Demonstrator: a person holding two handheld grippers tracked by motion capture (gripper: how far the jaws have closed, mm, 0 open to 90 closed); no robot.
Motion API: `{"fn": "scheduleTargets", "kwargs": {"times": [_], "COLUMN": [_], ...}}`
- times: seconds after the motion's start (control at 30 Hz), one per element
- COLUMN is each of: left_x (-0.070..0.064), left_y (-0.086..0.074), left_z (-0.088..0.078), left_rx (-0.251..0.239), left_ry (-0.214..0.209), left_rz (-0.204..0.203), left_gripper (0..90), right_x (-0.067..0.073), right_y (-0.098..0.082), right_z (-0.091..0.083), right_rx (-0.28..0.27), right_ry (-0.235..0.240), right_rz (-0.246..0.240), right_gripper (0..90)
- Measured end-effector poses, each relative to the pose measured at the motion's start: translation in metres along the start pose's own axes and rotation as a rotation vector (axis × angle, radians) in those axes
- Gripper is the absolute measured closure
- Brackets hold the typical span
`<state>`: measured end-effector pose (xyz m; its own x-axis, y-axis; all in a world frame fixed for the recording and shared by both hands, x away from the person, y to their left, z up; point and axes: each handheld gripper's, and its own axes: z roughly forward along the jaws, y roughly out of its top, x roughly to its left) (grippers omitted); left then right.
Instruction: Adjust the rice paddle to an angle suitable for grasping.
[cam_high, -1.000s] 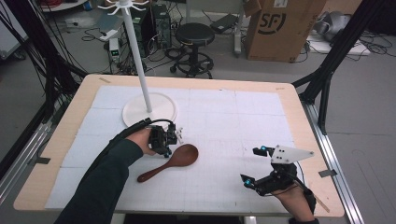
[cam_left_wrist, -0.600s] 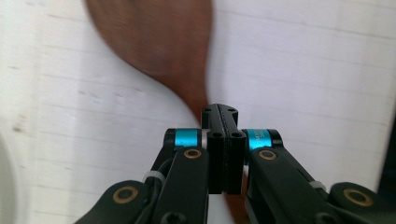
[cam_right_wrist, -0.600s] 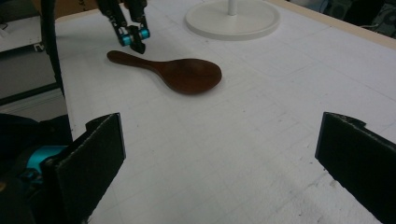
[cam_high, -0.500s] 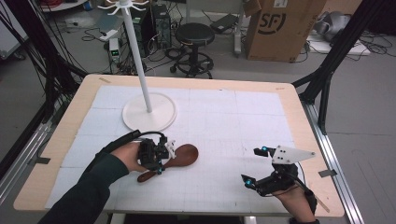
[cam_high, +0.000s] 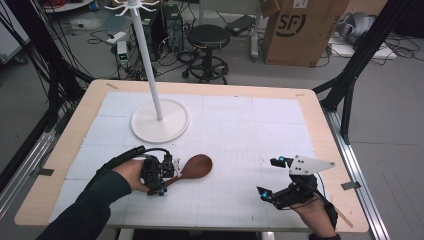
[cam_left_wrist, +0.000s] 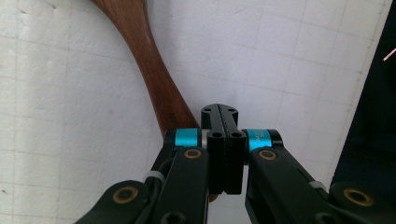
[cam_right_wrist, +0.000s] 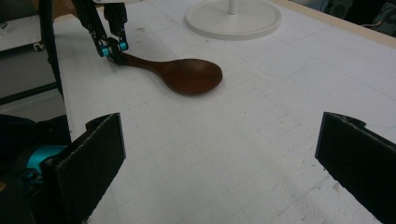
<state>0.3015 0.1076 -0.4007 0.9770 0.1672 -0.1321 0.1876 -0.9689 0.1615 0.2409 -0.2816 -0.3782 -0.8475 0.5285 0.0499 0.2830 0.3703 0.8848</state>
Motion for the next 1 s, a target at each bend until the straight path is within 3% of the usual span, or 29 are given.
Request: {"fn": "scheduleTargets", "kwargs": {"times": [0.53, 0.73, 0.87, 1.0], "left_x": [0.021, 0.031, 0.033, 0.031], "left_y": [-0.001, -0.003, -0.003, -0.001], "left_z": [-0.001, 0.003, 0.002, -0.010], "left_rx": [0.061, 0.094, 0.080, 0.010], "left_ry": [0.090, 0.147, 0.158, 0.149], "left_rz": [-0.052, -0.063, -0.066, -0.043], "left_gripper": [90.0, 90.0, 90.0, 90.0], "right_x": [-0.001, -0.002, -0.002, -0.003], "right_y": [-0.001, -0.001, -0.001, -0.001], "right_z": [-0.002, -0.002, -0.002, -0.002], "right_rx": [-0.003, -0.001, 0.001, 0.000], "right_ry": [-0.005, -0.005, -0.006, -0.004], "right_rz": [0.003, 0.003, 0.004, 0.005], "right_gripper": [0.4, 0.3, 0.3, 0.3]}}
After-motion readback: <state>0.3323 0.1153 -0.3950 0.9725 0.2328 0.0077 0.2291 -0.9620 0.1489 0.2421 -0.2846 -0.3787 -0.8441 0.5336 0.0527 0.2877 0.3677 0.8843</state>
